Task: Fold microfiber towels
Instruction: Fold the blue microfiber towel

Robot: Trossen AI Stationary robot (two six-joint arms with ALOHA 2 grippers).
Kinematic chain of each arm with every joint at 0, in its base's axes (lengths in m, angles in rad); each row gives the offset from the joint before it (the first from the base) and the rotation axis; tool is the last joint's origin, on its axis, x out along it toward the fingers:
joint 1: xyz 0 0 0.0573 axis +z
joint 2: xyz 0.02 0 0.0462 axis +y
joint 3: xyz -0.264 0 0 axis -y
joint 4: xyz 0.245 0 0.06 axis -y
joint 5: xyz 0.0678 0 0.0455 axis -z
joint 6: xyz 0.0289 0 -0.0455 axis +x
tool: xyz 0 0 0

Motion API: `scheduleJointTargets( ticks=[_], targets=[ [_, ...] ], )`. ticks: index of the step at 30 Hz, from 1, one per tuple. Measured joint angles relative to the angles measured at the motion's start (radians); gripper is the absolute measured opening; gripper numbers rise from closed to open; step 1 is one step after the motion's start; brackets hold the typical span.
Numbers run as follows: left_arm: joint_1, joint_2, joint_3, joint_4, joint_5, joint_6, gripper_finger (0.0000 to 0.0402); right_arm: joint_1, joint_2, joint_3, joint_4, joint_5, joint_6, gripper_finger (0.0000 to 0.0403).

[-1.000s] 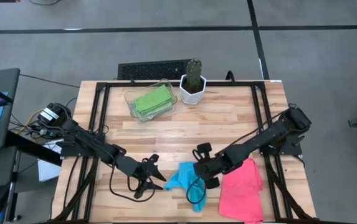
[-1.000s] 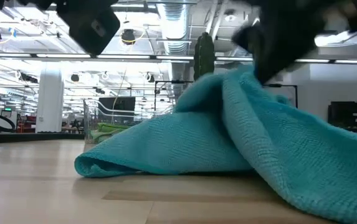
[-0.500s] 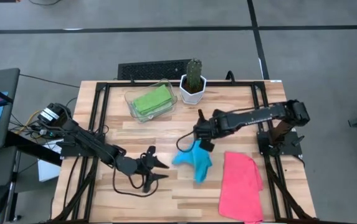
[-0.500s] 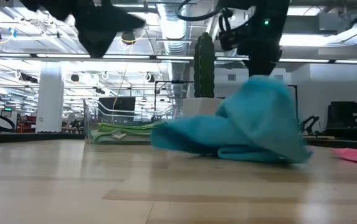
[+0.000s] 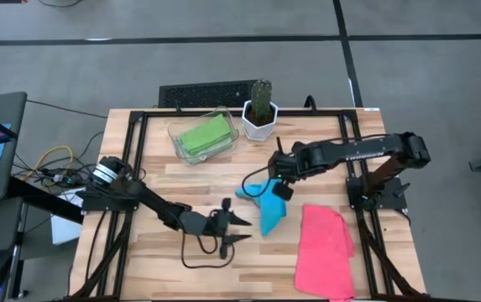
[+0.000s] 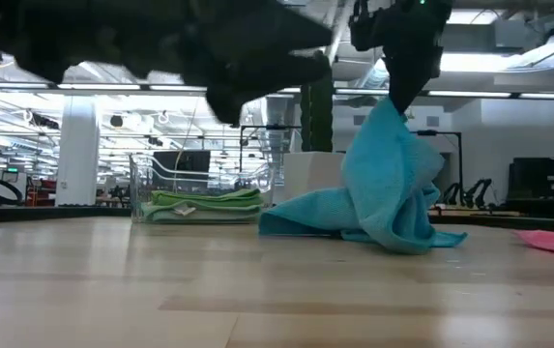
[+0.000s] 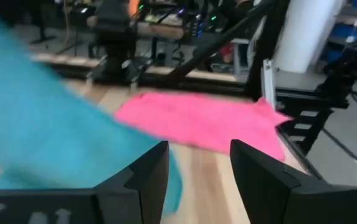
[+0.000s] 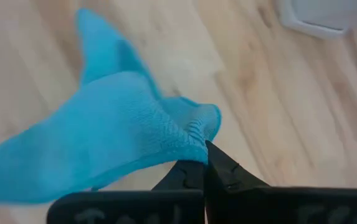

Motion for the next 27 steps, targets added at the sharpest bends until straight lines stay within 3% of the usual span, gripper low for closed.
scheduleJointTargets(
  ticks=[3,7,13,16,19,27],
  targets=[
    [0.0,0.043,0.103,-0.064,-0.002,0.076,0.0165,0.001,0.024,-0.001,-0.001,0.002,-0.001,0.0009],
    [0.0,0.124,0.263,-0.31,-0.035,0.154,0.0165,-0.001,0.039,0.0,0.01,-0.001,-0.007,0.0009],
    [0.0,0.225,0.431,-0.522,-0.177,0.17,0.0165,0.012,0.036,-0.006,-0.003,-0.001,-0.008,0.0008],
    [0.0,0.248,0.451,-0.538,-0.25,0.182,0.0165,0.026,0.036,-0.006,-0.002,0.0,-0.021,0.0007],
    [0.012,0.255,0.451,-0.523,-0.261,0.165,0.0165,0.034,0.036,-0.006,0.001,-0.001,-0.033,0.0007],
    [0.052,0.273,0.45,-0.558,-0.191,0.071,0.0165,0.032,0.036,-0.007,0.005,0.002,-0.052,0.0007]
  ],
)
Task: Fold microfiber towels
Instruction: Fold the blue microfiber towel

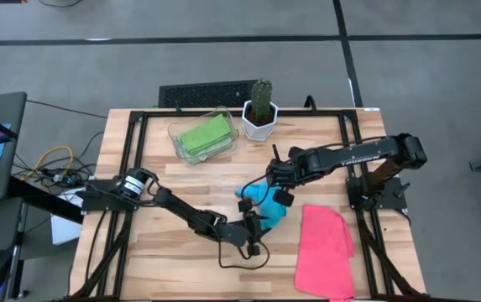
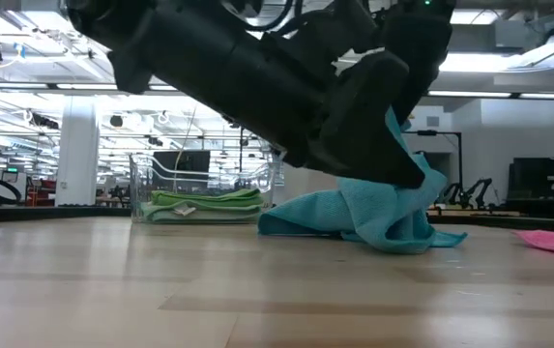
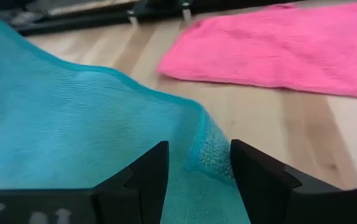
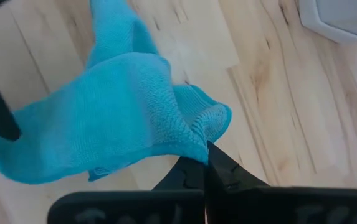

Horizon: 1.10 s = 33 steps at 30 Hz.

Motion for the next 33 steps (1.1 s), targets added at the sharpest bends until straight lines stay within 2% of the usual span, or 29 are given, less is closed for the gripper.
scheduleJointTargets(
  ticks=[3,5,11,16,19,25,28,33],
  targets=[
    [0.015,0.0,0.0,0.0,0.083,-0.022,0.0154,0.0,0.0,0.0,0.0,0.005,-0.002,0.0008],
    [0.018,0.0,0.002,0.0,0.099,-0.03,0.0132,0.0,0.0,0.0,0.0,0.006,-0.002,0.0007],
    [0.014,-0.002,0.004,-0.026,0.1,-0.044,0.0017,0.003,0.0,0.0,-0.008,0.008,-0.001,0.0008],
    [-0.037,-0.102,0.003,-0.083,0.083,-0.033,0.0002,0.029,-0.001,0.0,-0.072,0.02,0.01,0.0008],
    [-0.099,-0.226,0.004,-0.212,-0.01,-0.014,0.0002,0.067,-0.006,0.0,-0.134,0.034,0.047,0.0008],
    [-0.261,-0.512,0.004,-0.578,-0.324,-0.041,0.0001,0.189,-0.005,0.05,-0.227,0.035,0.163,0.0008],
    [-0.32,-0.629,0.004,-0.716,-0.368,-0.111,0.0,0.274,-0.005,0.115,-0.232,0.044,0.227,0.0008],
    [-0.405,-0.778,0.004,-0.803,-0.352,-0.174,0.0,0.438,-0.006,0.289,-0.248,0.177,0.327,0.0008]
  ],
)
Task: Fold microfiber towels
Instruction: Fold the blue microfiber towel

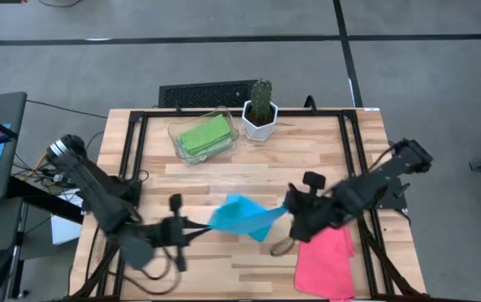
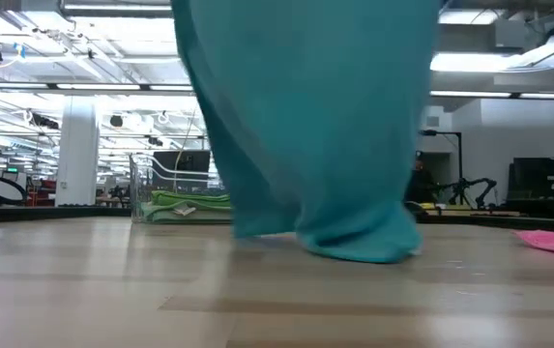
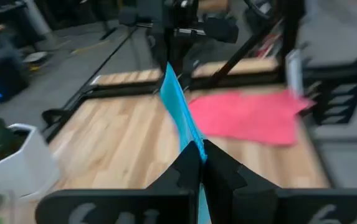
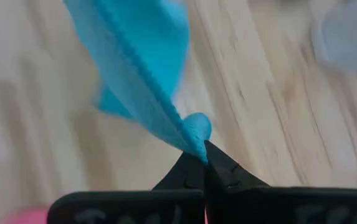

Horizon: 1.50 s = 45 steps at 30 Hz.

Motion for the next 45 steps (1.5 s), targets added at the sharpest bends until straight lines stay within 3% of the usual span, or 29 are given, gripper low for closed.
scheduleJointTargets(
  ticks=[6,11,15,18,21,25,30,34,37,45],
  targets=[
    [-0.071,-0.12,0.082,0.005,0.0,0.052,0.0,0.162,0.0,0.206,-0.006,0.194,0.048,0.0008],
    [-0.124,-0.118,0.232,-0.002,0.085,0.14,0.0,0.273,0.0,0.344,0.002,0.289,0.043,0.0008],
    [-0.148,-0.112,0.315,-0.116,0.034,0.108,0.0,0.315,0.0,0.373,0.0,0.345,0.049,0.0008],
    [-0.141,-0.113,0.308,-0.282,-0.014,-0.086,0.0,0.306,0.007,0.363,-0.012,0.331,0.09,0.0008],
    [-0.122,-0.1,0.284,-0.39,0.053,-0.311,0.0,0.29,0.051,0.362,-0.004,0.251,0.119,0.0008],
    [-0.158,-0.052,0.267,-0.391,0.134,-0.445,0.0,0.326,0.116,0.365,0.054,0.155,0.131,0.0008],
    [-0.217,-0.021,0.268,-0.297,0.143,-0.455,0.0,0.383,0.176,0.429,0.088,0.133,0.153,0.0008],
    [-0.224,-0.022,0.299,-0.294,0.098,-0.385,0.0,0.404,0.188,0.496,0.024,0.198,0.11,0.0008],
    [-0.211,-0.024,0.301,-0.384,0.053,-0.374,0.0,0.377,0.183,0.499,-0.038,0.229,0.113,0.0008],
    [-0.108,-0.022,0.218,-0.772,0.061,-0.635,0.0,0.189,0.228,0.425,-0.164,0.215,0.099,0.0008]
  ],
)
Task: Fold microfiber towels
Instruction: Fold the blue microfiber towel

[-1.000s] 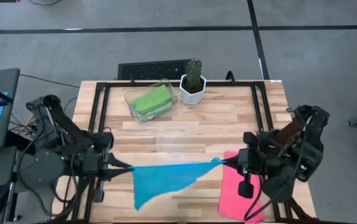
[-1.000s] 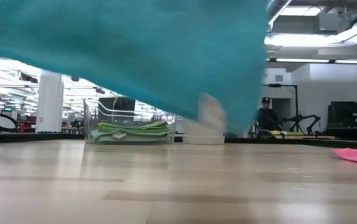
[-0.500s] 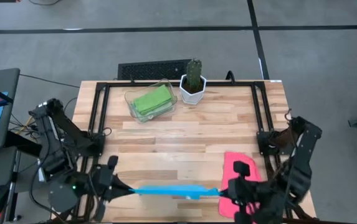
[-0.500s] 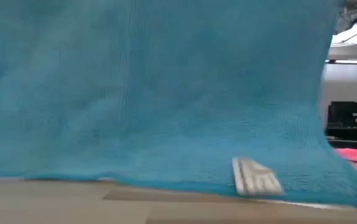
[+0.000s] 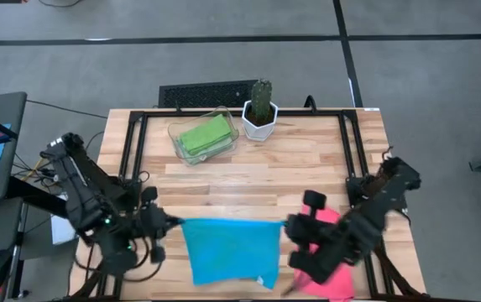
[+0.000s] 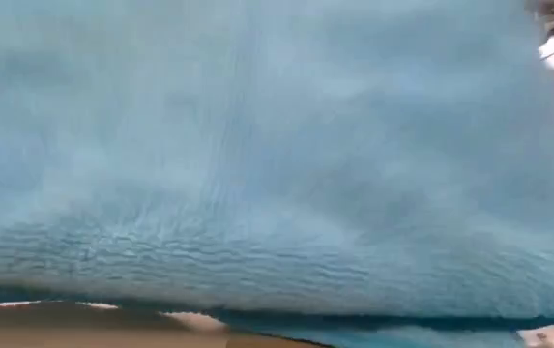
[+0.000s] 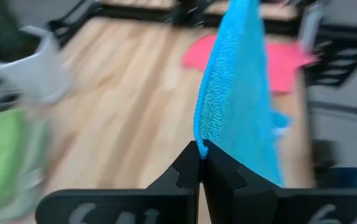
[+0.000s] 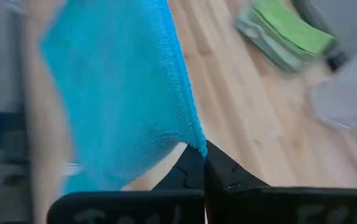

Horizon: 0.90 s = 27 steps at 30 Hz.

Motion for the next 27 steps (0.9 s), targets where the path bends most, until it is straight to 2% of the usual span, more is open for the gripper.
scheduleJointTargets(
  ticks=[4,9,16,18,21,23,27],
  targets=[
    [0.065,-0.002,-0.059,-0.105,-0.014,-0.009,0.0,-0.104,0.013,-0.095,-0.004,-0.016,-0.036,0.0008],
    [0.152,-0.001,-0.186,-0.126,-0.068,0.039,0.0,-0.23,0.013,-0.231,0.015,-0.054,-0.061,0.0008],
    [0.266,-0.003,-0.365,-0.117,-0.206,0.117,0.0,-0.348,0.012,-0.333,0.021,-0.013,-0.141,0.0008],
    [0.303,-0.008,-0.402,-0.099,-0.217,0.122,0.0,-0.382,0.012,-0.347,0.027,-0.008,-0.178,0.0008],
    [0.363,-0.009,-0.456,-0.081,-0.227,0.223,0.0,-0.428,0.012,-0.368,0.028,0.052,-0.22,0.0008],
    [0.408,-0.008,-0.465,-0.073,-0.211,0.238,0.0,-0.453,0.012,-0.367,0.043,0.047,-0.276,0.0008],
    [0.394,-0.009,-0.382,-0.047,-0.045,0.314,0.0,-0.406,-0.004,-0.306,0.072,-0.038,-0.371,0.0007]
  ],
)
